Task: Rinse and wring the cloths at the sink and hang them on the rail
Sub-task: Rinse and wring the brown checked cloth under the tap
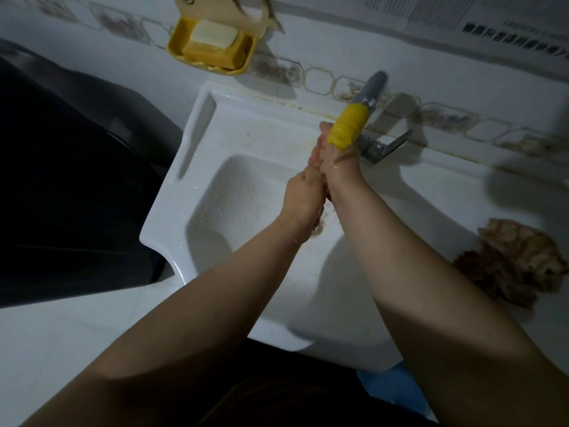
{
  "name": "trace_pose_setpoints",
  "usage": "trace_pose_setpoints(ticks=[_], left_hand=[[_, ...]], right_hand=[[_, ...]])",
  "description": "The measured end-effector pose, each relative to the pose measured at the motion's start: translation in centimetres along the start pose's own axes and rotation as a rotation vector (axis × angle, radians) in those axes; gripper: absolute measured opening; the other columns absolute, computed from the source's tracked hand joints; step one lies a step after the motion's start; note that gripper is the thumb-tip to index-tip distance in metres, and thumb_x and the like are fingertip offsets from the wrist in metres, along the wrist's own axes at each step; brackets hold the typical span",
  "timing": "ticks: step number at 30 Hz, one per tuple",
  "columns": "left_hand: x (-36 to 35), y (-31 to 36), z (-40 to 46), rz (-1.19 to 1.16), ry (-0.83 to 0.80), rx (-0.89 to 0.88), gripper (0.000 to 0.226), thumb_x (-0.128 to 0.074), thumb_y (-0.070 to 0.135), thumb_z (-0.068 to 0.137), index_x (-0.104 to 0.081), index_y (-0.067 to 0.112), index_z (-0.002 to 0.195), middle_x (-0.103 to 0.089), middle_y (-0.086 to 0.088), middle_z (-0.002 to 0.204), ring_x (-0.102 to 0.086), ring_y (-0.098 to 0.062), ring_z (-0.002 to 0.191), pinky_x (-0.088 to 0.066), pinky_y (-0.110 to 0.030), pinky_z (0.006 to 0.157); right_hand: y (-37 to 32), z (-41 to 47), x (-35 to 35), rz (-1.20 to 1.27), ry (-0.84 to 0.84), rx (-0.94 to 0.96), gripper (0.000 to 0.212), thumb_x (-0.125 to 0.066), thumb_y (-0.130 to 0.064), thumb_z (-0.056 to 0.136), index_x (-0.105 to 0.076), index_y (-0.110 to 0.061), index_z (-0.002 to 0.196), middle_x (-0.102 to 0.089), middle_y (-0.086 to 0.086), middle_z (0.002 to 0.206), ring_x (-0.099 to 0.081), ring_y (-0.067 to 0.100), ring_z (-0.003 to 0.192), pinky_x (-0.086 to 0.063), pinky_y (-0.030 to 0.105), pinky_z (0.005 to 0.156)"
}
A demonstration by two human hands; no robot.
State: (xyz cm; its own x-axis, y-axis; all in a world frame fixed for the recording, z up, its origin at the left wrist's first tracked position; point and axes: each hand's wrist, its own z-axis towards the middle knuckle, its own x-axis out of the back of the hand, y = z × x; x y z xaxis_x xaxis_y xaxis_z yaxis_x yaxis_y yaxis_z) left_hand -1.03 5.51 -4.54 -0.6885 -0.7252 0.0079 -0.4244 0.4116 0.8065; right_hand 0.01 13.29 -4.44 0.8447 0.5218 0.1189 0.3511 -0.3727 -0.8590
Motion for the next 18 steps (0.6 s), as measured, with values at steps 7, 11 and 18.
trace_pose_setpoints(ticks=[7, 11, 18], left_hand=[[3.3, 1.2, 0.5, 0.282, -0.067, -0.221, 0.050, -0.036, 0.046, 0.101, -0.061, 0.011, 0.074, -0.045, 0.002, 0.053, -0.037, -0.012, 0.045, -0.032, -0.024, 0.048], [7.2, 2.4, 2.2, 0.121, -0.103, -0.160, 0.047, -0.043, 0.048, 0.098, -0.065, 0.007, 0.097, -0.052, -0.001, 0.065, -0.047, -0.009, 0.053, -0.037, -0.020, 0.047], [8.2, 3.0, 3.1, -0.001, -0.275, -0.097, 0.020, -0.045, 0.016, 0.101, -0.060, 0.008, 0.112, -0.062, -0.008, 0.089, -0.060, -0.013, 0.074, -0.055, -0.024, 0.069]], right_hand=[[0.6, 1.3, 1.8, 0.373, -0.141, -0.279, 0.035, -0.035, -0.031, 0.102, -0.047, -0.015, 0.073, -0.050, -0.006, 0.037, -0.043, 0.004, 0.030, -0.035, 0.013, 0.031], [1.3, -0.3, 4.3, 0.028, -0.298, -0.196, 0.018, -0.050, -0.029, 0.098, -0.060, -0.015, 0.104, -0.070, 0.000, 0.067, -0.064, 0.012, 0.049, -0.044, 0.017, 0.038], [1.2, -2.9, 7.2, -0.110, -0.614, -0.152, 0.013, -0.057, -0.018, 0.093, -0.062, -0.024, 0.103, -0.073, -0.003, 0.094, -0.069, 0.012, 0.087, -0.054, 0.027, 0.069]])
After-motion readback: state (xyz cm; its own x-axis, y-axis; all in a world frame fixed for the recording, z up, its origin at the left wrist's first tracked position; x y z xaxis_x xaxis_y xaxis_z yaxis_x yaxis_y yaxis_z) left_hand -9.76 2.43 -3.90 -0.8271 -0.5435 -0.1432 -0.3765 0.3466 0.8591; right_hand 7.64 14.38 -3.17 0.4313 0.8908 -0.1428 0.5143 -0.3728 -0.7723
